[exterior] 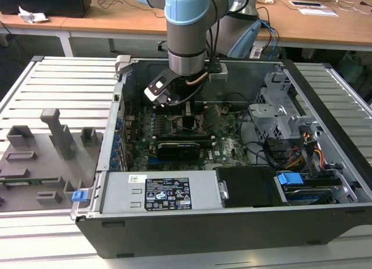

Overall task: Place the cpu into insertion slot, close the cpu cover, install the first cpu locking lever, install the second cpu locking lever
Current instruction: 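Place the cpu into insertion slot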

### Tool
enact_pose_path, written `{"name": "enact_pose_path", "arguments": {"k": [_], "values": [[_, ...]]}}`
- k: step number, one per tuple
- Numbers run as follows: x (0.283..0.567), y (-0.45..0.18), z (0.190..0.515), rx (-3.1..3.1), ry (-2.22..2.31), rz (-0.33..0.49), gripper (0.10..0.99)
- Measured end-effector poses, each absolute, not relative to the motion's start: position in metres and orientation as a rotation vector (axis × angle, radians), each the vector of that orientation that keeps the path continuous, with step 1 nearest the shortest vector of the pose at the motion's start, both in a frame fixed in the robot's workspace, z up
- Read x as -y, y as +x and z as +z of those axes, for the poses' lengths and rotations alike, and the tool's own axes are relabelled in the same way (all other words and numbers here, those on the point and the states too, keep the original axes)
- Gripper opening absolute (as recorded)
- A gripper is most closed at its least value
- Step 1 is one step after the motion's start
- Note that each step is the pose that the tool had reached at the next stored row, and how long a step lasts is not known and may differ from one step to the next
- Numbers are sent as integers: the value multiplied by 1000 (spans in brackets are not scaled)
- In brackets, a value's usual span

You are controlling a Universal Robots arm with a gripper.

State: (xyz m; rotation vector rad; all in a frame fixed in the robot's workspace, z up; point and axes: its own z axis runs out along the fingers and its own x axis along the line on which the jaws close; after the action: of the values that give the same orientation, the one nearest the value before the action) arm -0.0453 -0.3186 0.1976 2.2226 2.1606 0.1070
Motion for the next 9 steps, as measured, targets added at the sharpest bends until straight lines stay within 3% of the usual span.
{"name": "enact_pose_path", "arguments": {"k": [3, 4, 9], "values": [[318, -45, 197, -2161, 2223, 111, 537], [318, -45, 197, -2161, 2223, 109, 596], [319, -45, 201, -2161, 2223, 108, 596]]}}
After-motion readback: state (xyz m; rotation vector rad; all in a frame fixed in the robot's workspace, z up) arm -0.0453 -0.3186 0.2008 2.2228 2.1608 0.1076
